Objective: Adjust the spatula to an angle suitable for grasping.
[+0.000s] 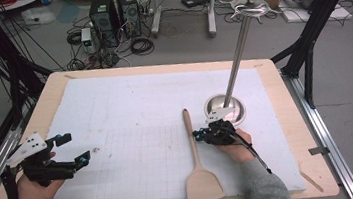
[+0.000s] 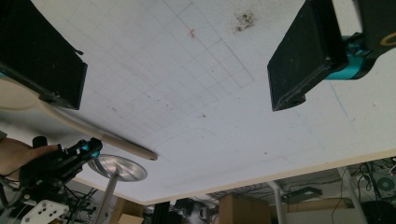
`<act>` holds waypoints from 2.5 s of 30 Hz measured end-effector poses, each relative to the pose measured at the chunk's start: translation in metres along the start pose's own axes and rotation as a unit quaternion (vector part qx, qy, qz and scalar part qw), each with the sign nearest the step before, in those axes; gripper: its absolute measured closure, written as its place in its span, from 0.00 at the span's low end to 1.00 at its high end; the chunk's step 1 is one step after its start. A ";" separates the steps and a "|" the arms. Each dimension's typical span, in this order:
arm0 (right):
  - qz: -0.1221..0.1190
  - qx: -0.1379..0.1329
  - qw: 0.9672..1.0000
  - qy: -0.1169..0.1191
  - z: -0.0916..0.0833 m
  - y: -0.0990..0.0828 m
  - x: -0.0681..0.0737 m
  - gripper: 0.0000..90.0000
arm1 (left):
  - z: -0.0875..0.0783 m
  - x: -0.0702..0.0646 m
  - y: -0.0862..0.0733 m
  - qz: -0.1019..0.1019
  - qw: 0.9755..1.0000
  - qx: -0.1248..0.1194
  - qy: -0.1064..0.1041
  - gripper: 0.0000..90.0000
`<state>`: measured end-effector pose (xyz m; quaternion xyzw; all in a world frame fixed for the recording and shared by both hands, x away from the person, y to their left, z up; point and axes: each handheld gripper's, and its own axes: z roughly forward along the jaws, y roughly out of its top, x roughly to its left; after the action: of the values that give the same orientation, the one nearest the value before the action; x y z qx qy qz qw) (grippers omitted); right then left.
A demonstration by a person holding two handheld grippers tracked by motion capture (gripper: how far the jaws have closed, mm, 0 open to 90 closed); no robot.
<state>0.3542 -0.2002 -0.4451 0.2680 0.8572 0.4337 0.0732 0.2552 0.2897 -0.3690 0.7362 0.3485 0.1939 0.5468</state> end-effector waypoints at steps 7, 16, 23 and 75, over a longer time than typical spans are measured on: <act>-0.001 0.001 1.000 0.009 0.003 0.001 -0.002 1.00 | 0.001 0.000 -0.001 -0.001 1.000 0.001 0.000 0.06; -0.022 0.010 0.999 0.023 0.012 0.010 0.001 1.00 | -0.002 0.000 -0.001 -0.001 1.000 0.001 0.003 0.06; -0.016 0.005 0.999 0.037 0.016 0.010 0.001 1.00 | -0.001 0.000 -0.002 -0.001 1.000 0.003 0.003 0.06; -0.095 0.030 0.991 0.089 0.043 0.027 0.027 1.00 | -0.001 -0.002 -0.003 0.000 1.000 0.004 0.005 0.06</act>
<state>0.3572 -0.1428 -0.4470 0.1478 0.8945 0.4210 0.0289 0.2523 0.2900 -0.3713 0.7371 0.3522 0.1964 0.5423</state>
